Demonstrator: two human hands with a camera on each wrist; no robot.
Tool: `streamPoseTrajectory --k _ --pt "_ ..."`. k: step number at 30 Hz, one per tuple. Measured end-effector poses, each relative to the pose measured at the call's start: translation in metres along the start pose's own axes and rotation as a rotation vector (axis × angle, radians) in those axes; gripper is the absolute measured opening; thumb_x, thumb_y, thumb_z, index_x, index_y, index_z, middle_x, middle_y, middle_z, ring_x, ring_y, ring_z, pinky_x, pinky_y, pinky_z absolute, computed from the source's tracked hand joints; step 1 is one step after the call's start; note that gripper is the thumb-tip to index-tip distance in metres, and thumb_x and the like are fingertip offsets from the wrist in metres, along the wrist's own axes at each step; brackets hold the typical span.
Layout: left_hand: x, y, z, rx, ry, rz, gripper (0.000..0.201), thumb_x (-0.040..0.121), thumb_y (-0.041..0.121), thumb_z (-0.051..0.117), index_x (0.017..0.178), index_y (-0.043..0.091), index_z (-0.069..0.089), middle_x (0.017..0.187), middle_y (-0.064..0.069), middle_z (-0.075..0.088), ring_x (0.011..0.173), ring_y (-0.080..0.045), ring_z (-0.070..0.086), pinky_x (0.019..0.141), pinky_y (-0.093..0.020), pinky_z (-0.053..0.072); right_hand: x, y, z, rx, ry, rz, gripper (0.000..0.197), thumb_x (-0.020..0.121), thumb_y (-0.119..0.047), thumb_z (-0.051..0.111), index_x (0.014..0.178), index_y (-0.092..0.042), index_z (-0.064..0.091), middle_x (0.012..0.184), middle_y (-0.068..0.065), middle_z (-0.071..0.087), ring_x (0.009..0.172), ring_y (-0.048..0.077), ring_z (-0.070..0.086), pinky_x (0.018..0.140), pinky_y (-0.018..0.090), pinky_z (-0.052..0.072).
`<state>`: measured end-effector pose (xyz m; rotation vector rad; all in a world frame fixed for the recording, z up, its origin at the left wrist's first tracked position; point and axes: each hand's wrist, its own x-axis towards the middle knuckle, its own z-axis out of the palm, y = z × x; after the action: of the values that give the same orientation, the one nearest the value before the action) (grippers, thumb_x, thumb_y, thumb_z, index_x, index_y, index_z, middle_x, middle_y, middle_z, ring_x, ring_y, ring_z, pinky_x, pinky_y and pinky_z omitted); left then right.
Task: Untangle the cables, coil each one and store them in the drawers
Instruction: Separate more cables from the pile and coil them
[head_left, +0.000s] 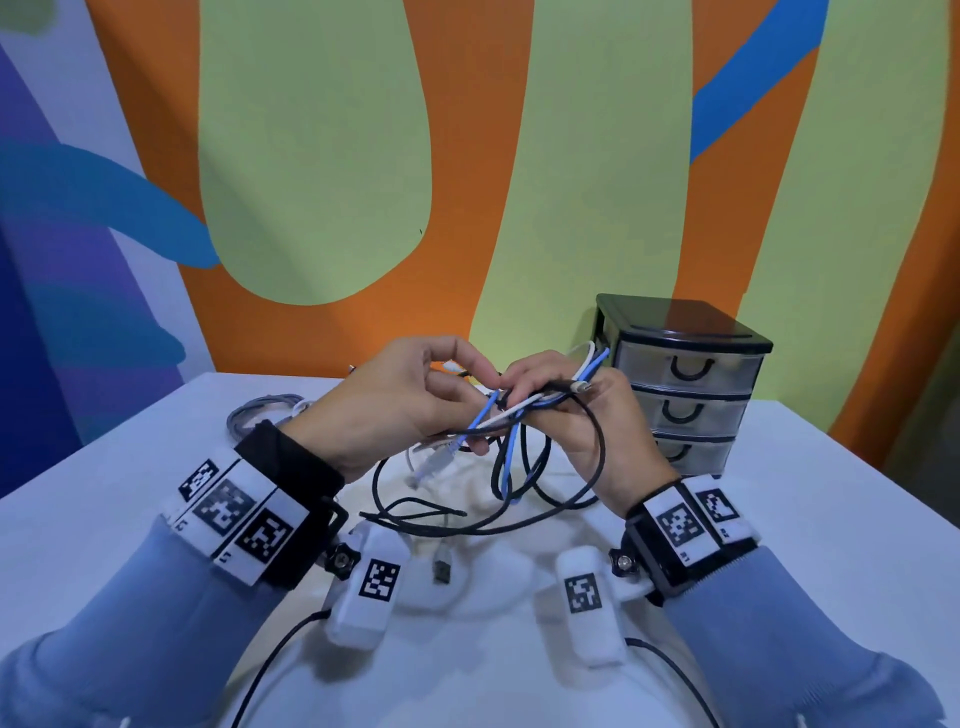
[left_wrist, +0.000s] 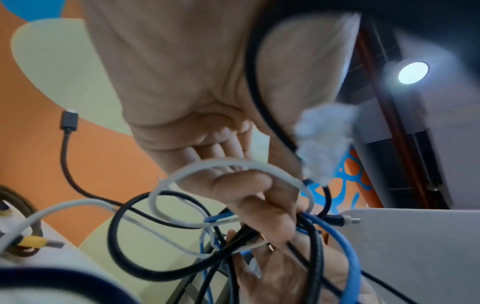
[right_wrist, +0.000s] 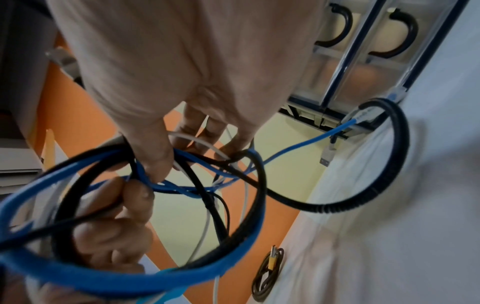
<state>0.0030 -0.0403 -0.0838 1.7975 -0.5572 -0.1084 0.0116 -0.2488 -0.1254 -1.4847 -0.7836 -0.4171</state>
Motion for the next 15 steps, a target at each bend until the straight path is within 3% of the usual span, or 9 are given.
streamPoseTrajectory --k 2,4,7,10,13,15 --pt "0.001 0.001 0.002 0.006 0.029 0.017 0.023 0.089 -0.005 0.077 0.108 0.004 0.071 0.086 -0.026 0.076 0.072 -0.029 0.054 0.066 -0.034 0.040 -0.001 -0.002 0.000 0.023 0.010 0.024 0.030 0.080 0.023 0.070 0.085 -0.006 0.071 0.093 0.017 0.066 0.088 0.012 0.070 0.086 0.022 0.053" --pt "0.002 0.002 0.002 0.120 0.111 0.086 0.018 0.089 -0.004 0.072 0.102 0.008 0.073 0.075 -0.013 0.071 0.066 -0.025 0.051 0.059 -0.031 0.041 -0.001 -0.003 0.000 -0.005 0.022 0.044 0.029 0.082 0.023 0.069 0.083 -0.005 0.070 0.093 0.018 0.068 0.090 0.011 0.070 0.087 0.022 0.053" --pt "0.002 0.000 -0.004 0.643 0.214 0.195 0.021 0.080 0.010 0.076 0.090 0.027 0.072 0.067 0.006 0.068 0.058 -0.011 0.057 0.060 -0.034 0.050 -0.001 -0.004 -0.002 -0.038 0.034 0.079 0.025 0.085 0.022 0.068 0.081 -0.003 0.069 0.093 0.016 0.071 0.093 0.016 0.070 0.089 0.027 0.054" --pt "0.001 -0.005 -0.014 1.014 0.187 0.077 0.005 0.077 0.024 0.071 0.076 0.028 0.069 0.067 0.007 0.065 0.068 -0.016 0.061 0.065 -0.043 0.055 -0.001 -0.007 -0.006 -0.010 0.083 0.106 0.026 0.086 0.022 0.065 0.078 -0.002 0.067 0.089 0.010 0.071 0.090 0.015 0.071 0.085 0.028 0.055" --pt "0.004 -0.012 -0.020 1.019 0.374 0.039 0.023 0.090 0.028 0.058 0.071 0.017 0.068 0.062 -0.001 0.066 0.069 -0.032 0.063 0.067 -0.044 0.056 -0.001 -0.010 -0.007 0.023 0.120 0.117 0.028 0.085 0.025 0.061 0.077 -0.002 0.065 0.085 0.003 0.075 0.087 0.012 0.073 0.079 0.023 0.054" --pt "0.009 -0.010 -0.020 0.660 0.495 0.063 0.026 0.100 0.020 0.058 0.080 0.013 0.072 0.066 -0.004 0.073 0.071 -0.032 0.070 0.074 -0.047 0.060 0.000 -0.012 -0.007 0.029 0.137 0.129 0.025 0.086 0.024 0.061 0.080 0.001 0.063 0.085 -0.001 0.076 0.087 0.009 0.073 0.077 0.021 0.053"
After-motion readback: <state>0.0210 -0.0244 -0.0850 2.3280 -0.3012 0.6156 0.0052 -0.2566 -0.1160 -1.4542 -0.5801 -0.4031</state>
